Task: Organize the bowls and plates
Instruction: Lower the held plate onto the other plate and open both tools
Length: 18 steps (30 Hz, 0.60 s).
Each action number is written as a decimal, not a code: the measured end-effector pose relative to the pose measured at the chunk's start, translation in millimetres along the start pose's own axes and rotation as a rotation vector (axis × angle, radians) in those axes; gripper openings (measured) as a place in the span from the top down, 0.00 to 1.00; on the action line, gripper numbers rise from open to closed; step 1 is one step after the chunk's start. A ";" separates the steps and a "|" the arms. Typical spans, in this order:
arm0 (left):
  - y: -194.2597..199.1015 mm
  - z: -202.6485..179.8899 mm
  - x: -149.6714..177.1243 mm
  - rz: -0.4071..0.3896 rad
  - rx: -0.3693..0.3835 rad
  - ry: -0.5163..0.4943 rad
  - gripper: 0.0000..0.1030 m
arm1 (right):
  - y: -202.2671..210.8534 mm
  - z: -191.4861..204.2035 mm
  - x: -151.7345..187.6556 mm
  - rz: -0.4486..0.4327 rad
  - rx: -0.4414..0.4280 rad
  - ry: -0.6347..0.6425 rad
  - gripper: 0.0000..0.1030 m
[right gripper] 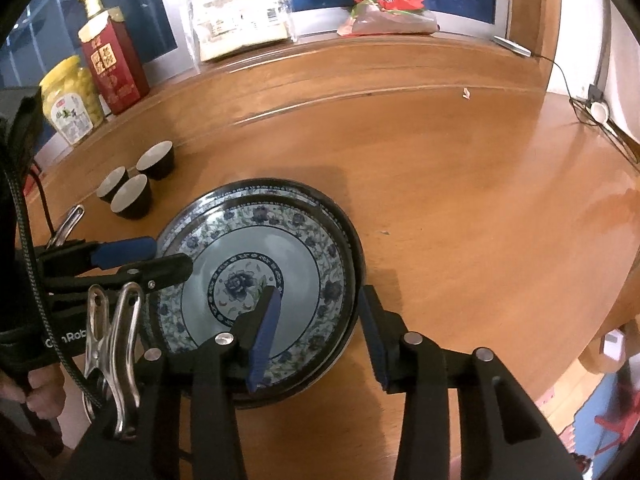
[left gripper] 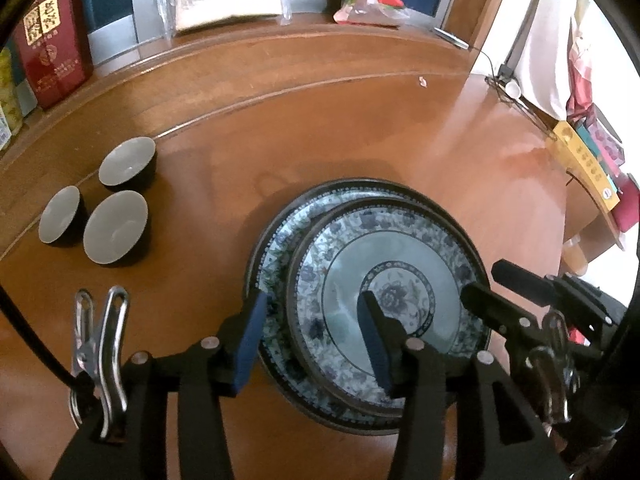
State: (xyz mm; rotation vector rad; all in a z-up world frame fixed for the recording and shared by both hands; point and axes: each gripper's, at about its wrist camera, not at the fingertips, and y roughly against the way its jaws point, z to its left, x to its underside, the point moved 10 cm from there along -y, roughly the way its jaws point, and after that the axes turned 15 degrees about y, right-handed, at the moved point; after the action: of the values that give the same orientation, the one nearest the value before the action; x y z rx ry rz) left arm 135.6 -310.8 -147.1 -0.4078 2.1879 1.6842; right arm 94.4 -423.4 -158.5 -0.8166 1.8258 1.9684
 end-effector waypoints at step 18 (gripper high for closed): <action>35.5 44.3 -8.5 -0.054 -0.034 0.090 0.51 | 9.4 40.1 -25.1 -0.036 -0.099 0.000 0.59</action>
State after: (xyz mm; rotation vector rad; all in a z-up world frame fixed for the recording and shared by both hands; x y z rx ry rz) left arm 132.3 -258.9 -123.0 -0.5570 2.1925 1.7068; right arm 101.1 -381.6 -135.2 -0.8727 1.7127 2.0497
